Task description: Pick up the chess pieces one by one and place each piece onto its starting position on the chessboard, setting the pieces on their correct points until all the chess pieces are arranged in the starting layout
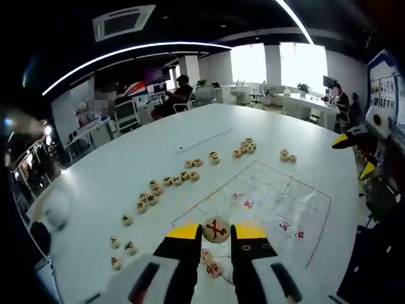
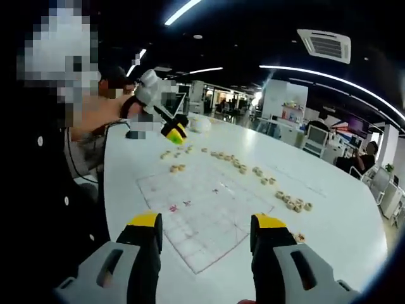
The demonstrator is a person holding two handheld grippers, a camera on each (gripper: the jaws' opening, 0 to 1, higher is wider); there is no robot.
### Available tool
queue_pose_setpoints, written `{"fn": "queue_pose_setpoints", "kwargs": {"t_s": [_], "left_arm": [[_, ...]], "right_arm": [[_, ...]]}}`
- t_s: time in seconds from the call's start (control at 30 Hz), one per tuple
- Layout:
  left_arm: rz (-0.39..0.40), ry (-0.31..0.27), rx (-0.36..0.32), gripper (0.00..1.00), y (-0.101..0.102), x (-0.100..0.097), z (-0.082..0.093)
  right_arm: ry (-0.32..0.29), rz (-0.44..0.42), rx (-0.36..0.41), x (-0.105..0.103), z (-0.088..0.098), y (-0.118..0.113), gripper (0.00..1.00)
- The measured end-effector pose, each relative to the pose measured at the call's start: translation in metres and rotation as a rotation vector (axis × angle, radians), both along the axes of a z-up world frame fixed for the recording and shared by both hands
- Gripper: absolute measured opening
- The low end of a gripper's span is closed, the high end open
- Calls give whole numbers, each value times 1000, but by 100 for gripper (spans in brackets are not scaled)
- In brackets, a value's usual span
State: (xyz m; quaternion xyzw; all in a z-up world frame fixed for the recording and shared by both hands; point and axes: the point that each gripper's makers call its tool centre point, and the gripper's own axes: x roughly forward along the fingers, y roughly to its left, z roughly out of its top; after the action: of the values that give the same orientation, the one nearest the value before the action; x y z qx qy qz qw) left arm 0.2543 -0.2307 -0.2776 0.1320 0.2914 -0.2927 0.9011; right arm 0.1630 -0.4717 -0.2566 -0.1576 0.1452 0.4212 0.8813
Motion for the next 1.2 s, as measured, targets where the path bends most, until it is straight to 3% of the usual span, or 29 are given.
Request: {"fn": "queue_pose_setpoints", "kwargs": {"t_s": [0.17,0.33,0.67,1.2], "left_arm": [[74,31,10,21,23,-20,-25],[137,75,-4,21,30,-33,-41],[171,109,30,21,22,-35,-77],[196,101,73,21,20,-30,-84]], "right_arm": [[9,23,-1,-1,-2,7,57],[14,35,-3,0,-3,11,56],[23,36,-8,-1,-5,12,56],[37,2,-8,2,-10,5,56]]}}
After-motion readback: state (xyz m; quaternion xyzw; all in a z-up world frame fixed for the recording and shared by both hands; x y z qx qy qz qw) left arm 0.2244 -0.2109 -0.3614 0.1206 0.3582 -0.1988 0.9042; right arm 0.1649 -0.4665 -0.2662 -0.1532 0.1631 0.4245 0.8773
